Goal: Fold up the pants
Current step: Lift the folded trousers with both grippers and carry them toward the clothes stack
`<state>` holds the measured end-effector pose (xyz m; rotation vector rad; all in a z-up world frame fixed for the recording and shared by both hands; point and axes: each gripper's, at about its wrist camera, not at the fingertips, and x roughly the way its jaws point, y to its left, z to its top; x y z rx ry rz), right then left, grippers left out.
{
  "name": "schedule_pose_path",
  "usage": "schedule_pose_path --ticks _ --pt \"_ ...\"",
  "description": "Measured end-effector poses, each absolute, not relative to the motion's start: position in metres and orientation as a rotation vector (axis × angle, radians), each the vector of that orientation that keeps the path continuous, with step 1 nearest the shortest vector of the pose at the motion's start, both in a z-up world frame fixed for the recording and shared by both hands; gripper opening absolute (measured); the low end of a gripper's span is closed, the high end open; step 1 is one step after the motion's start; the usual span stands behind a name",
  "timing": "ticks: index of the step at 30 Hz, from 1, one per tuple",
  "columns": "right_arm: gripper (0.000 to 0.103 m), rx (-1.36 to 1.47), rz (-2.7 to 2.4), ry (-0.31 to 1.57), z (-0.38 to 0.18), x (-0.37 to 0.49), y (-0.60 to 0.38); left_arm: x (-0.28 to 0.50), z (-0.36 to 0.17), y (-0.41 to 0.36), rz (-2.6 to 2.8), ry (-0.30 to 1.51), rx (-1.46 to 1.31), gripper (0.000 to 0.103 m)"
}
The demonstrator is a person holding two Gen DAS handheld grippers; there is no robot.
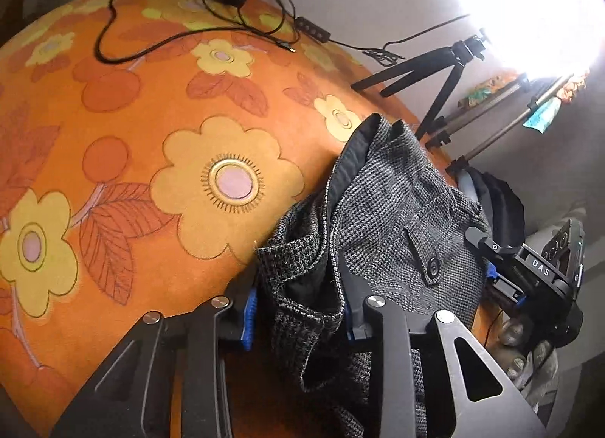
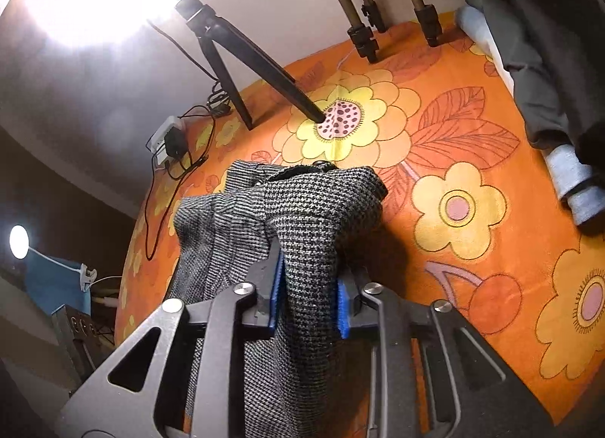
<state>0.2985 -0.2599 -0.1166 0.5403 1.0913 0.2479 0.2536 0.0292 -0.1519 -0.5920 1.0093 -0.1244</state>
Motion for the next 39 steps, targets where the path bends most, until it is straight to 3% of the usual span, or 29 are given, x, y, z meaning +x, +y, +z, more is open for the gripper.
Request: schedule_pose_path --ticks 7,12,14,16,19,25,39 --pt "0.052 0.57 0.238 1.133 -0.134 0.305 -0.271 0.254 -0.149 0.028 -0.126 1.001 -0.594 0.03" --pt "0.056 0.642 0.238 1.143 -0.146 0.309 -0.277 0.253 -0.145 0.026 -0.13 0.991 -0.572 0.028" --pt "0.052 0.644 0.242 1.134 -0.145 0.309 -0.276 0.252 -0.142 0.024 -0.132 0.983 -0.554 0.028" --pt "0.037 0.623 0.245 1.122 -0.139 0.307 -0.275 0.25 -0.136 0.019 -0.139 0.967 -0.519 0.027" --pt "0.025 0.579 0.252 1.094 -0.126 0.303 -0.268 0.246 -0.127 0.014 -0.152 0.941 -0.473 0.026" --pt "0.019 0.431 0.259 1.014 -0.085 0.289 -0.248 0.235 -0.111 0.005 -0.196 0.905 -0.443 0.025" --pt "0.018 0.322 0.231 0.9 -0.014 0.245 -0.273 0.209 -0.078 -0.045 -0.353 0.853 -0.41 0.023"
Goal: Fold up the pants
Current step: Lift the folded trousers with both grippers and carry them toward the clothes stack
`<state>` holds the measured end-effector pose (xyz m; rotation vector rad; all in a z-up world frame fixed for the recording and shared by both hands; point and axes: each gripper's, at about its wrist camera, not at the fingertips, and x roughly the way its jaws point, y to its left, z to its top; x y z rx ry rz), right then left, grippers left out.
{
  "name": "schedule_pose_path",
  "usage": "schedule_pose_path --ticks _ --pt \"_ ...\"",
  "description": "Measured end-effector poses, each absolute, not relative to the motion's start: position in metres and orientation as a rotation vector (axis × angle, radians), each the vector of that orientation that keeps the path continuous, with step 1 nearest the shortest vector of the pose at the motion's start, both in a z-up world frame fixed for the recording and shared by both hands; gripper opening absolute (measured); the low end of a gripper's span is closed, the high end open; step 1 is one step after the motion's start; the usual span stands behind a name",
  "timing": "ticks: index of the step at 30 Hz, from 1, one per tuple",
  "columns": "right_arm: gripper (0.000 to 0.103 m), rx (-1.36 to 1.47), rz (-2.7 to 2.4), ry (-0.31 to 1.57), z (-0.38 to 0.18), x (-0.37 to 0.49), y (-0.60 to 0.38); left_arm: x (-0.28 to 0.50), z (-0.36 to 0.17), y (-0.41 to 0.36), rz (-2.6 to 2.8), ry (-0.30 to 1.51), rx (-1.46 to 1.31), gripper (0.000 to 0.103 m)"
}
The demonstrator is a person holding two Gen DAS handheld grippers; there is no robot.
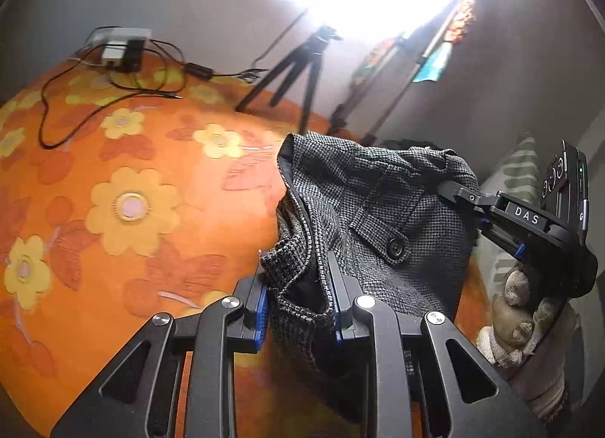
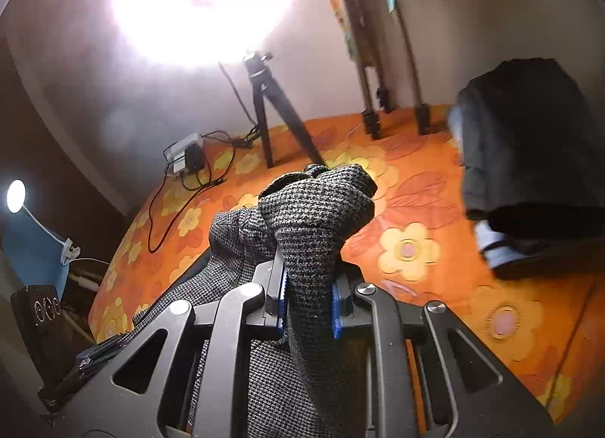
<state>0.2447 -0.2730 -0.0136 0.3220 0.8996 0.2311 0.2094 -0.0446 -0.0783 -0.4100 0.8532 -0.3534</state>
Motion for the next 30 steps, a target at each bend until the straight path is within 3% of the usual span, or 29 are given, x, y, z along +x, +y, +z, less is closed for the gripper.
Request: schedule_pose_path --ticks 16,30 --pt "0.018 0.158 0.09 0.754 0.1 0.238 -0.361 0.236 -0.018 -0.145 -0.555 0.728 -0.466 0.023" --pt "0.018 0.11 -0.042 0.677 0.133 0.296 -0.443 0.296 -0.003 -0.235 -0.634 0.67 -0.424 0.023"
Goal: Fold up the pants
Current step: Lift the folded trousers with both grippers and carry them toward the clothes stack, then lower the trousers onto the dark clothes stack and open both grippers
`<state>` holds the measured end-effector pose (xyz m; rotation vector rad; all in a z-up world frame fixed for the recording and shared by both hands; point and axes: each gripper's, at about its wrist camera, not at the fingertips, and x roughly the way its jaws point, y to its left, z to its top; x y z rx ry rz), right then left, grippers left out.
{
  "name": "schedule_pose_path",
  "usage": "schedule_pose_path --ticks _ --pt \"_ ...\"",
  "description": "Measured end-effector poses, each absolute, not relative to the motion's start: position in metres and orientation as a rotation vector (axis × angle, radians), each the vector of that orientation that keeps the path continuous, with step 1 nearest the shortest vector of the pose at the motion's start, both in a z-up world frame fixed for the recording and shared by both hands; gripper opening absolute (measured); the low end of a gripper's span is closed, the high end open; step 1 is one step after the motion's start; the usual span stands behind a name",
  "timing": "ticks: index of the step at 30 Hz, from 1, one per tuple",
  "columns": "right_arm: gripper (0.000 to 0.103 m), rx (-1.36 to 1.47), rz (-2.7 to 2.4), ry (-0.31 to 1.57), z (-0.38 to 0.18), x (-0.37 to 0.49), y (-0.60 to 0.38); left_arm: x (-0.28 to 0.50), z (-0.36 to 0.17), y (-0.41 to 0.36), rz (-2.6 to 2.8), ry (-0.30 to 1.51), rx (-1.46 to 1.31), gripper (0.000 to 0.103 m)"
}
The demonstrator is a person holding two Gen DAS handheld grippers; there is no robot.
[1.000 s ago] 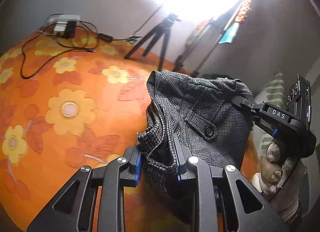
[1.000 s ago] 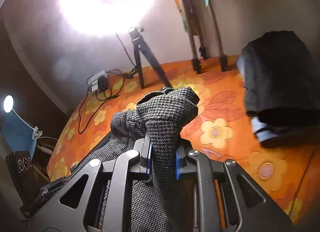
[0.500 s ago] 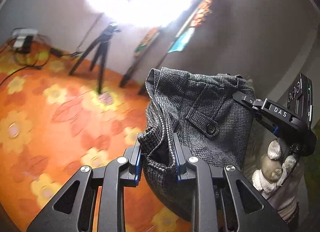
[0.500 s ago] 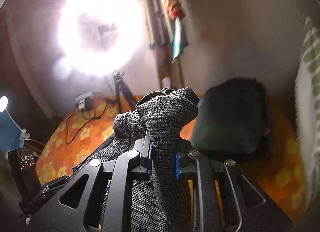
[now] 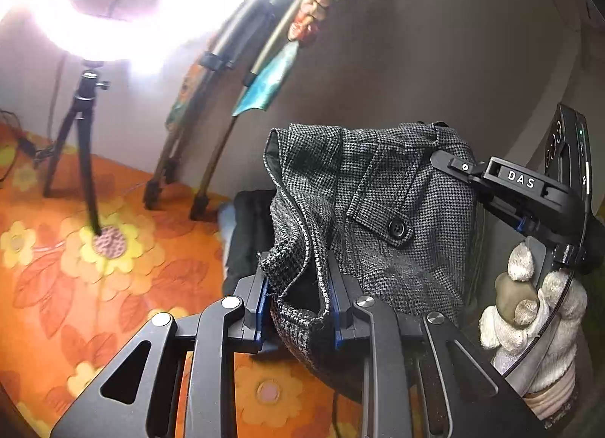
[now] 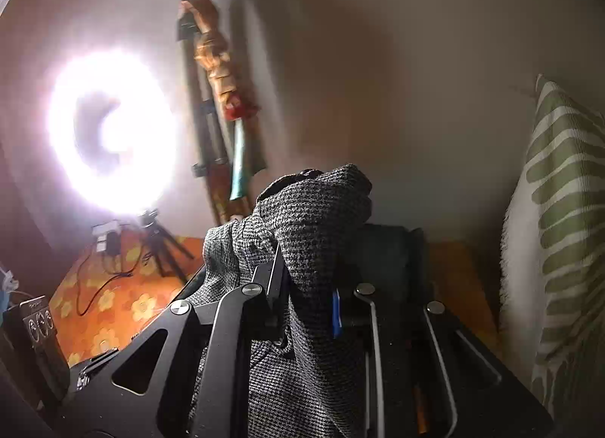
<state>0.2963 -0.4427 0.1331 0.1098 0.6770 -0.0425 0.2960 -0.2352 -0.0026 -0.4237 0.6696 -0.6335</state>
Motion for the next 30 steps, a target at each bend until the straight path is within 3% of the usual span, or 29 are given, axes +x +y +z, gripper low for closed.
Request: schedule_pose_path --ticks 14,23,27,30 --pt "0.017 0.062 -0.07 0.696 0.097 0.366 -0.485 0.343 -0.029 -0.29 -0.617 0.68 -0.398 0.023" --pt "0.018 0.023 -0.099 0.804 0.019 0.42 -0.526 0.353 -0.075 -0.318 -0.594 0.765 -0.345 0.023" --pt "0.026 -0.013 -0.153 0.848 -0.012 0.433 -0.532 0.349 -0.08 -0.32 -0.586 0.771 -0.319 0.024" --pt "0.044 0.018 -0.196 0.845 -0.019 0.437 -0.541 0.344 -0.077 -0.322 -0.582 0.775 -0.287 0.028"
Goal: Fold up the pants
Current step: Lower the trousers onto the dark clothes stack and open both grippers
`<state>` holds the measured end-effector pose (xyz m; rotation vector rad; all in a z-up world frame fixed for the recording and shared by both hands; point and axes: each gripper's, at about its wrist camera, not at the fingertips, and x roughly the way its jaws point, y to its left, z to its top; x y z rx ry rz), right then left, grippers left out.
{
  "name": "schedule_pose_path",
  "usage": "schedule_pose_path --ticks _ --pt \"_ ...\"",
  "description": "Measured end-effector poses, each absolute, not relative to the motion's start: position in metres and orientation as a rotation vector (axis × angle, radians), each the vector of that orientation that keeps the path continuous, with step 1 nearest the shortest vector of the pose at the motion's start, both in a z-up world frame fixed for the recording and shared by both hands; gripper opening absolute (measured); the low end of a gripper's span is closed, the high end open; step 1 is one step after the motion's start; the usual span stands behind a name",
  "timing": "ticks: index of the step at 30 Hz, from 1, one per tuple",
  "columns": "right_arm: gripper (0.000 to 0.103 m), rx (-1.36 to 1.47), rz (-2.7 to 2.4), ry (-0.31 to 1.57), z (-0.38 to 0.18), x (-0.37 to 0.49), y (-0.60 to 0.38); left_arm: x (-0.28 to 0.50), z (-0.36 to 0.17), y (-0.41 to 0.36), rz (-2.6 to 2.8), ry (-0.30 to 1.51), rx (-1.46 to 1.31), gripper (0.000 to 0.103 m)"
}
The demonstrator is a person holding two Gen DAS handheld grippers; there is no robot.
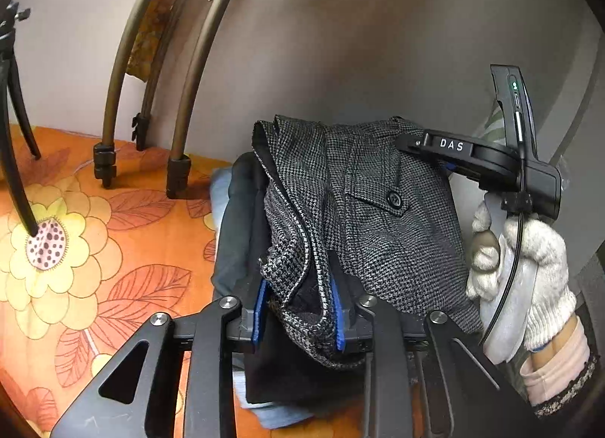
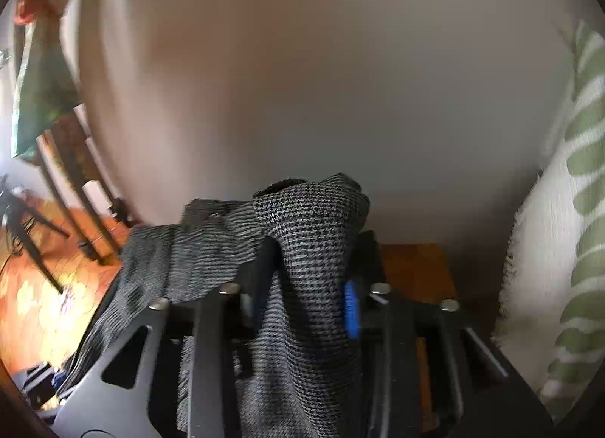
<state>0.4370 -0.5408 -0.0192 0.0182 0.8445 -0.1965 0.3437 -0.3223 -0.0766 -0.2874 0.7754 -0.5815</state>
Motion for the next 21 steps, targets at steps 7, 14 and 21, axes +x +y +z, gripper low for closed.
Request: schedule_pose_path --ticks 7,14,21 --pt "0.055 0.017 -0.292 0.814 -0.004 0.426 -0.561 0.337 -0.064 -0.312 -0.507 0.807 -0.247 0.049" --pt "0.056 0.066 -0.299 0.789 0.022 0.403 -0.569 0.324 -0.052 -0.301 -0.479 0.814 -0.191 0.049" --pt "0.061 0.09 -0.281 0.778 0.043 0.369 -0.56 0.301 -0.038 -0.287 -0.461 0.836 -0.174 0.049"
